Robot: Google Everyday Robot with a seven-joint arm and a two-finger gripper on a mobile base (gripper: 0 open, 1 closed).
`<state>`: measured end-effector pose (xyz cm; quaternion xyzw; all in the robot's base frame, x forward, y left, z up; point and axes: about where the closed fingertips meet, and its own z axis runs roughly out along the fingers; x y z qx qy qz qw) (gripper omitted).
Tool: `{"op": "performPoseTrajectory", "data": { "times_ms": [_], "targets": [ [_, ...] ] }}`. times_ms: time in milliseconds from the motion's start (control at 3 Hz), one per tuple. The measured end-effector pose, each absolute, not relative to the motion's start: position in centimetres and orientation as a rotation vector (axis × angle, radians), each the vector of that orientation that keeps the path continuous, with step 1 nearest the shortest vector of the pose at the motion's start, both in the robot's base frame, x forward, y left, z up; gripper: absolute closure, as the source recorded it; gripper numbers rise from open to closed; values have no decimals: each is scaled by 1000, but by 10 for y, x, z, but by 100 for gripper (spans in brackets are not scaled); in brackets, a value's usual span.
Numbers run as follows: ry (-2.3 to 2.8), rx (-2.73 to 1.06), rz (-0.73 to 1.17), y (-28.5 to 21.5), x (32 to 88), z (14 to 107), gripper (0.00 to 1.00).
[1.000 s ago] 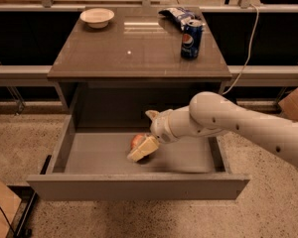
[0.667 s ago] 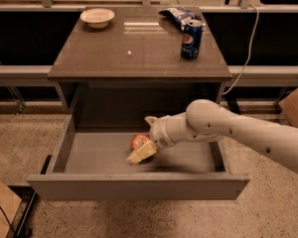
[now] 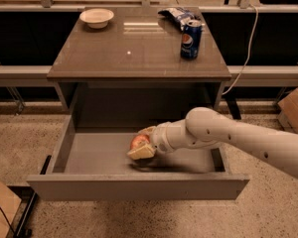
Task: Pick apple from top drawer and place on counter
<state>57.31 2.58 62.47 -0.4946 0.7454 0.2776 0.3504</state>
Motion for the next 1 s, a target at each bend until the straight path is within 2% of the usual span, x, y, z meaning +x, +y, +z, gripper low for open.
{"op": "performPoseTrajectory", "data": {
  "times_ms": [333, 667, 1000],
  "targets": [
    [1904, -1293, 699, 19, 565, 645, 70],
    [1886, -1280, 698, 9, 557, 666, 93],
    [1789, -1293, 645, -16, 560, 745, 100]
  ]
}}
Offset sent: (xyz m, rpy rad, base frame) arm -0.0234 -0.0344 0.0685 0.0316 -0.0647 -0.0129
